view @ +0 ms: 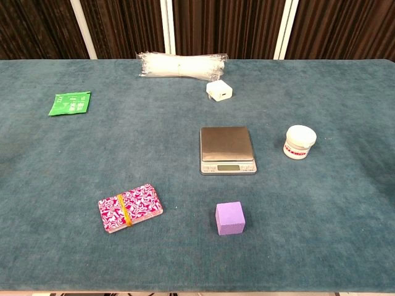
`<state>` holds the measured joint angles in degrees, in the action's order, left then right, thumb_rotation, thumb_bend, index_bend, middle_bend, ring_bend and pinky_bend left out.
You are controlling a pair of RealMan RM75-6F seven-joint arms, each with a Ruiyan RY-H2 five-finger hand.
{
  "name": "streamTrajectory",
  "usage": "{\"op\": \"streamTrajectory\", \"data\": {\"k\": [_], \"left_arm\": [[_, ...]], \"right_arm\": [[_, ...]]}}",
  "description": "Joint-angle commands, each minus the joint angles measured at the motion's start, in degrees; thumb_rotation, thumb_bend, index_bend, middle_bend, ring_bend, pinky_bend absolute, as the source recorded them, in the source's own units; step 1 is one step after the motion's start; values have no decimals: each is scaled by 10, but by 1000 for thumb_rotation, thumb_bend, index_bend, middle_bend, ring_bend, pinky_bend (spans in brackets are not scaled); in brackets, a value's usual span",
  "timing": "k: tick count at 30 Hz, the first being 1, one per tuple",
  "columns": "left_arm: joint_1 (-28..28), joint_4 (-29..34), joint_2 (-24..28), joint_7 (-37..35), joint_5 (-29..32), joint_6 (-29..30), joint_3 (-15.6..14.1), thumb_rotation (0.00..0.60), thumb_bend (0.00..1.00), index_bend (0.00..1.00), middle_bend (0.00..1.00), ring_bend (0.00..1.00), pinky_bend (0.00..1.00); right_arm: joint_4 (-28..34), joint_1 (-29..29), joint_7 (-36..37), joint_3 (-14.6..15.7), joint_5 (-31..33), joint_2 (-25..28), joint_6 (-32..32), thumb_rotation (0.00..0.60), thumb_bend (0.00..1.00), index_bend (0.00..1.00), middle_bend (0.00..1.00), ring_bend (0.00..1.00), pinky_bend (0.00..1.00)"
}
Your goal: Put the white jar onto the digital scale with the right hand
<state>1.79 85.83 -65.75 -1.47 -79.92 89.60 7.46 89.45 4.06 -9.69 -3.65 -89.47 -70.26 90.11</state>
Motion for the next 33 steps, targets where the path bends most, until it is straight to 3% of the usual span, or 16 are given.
{"op": "streamTrajectory", "data": {"k": [1, 14, 20, 27, 33], "left_arm": [[0, 1, 0, -1, 2, 0, 1, 600, 739, 51, 0, 0, 0], [-3, 11, 1, 6, -5, 9, -1, 600, 739, 51, 0, 0, 0], [-3, 11, 0, 10, -3, 7, -2, 600, 739, 51, 0, 0, 0], [-3, 13, 0, 12, -3, 6, -4, 600, 739, 51, 0, 0, 0], [-4, 14, 1, 11, 1, 4, -3, 600, 739, 51, 0, 0, 0]], "right_arm": [[0, 0, -2, 1, -1, 0, -2, 600, 364, 0, 0, 0, 0], [14, -3, 12, 9, 0, 10, -12, 600, 364, 0, 0, 0, 0], [38, 9, 36, 14, 2, 33, -45, 600, 364, 0, 0, 0, 0], [78, 105, 22, -16, 21, 101, -191, 600, 364, 0, 0, 0, 0], [82, 202, 18, -57, 93, 103, -338, 600, 364, 0, 0, 0, 0]]}}
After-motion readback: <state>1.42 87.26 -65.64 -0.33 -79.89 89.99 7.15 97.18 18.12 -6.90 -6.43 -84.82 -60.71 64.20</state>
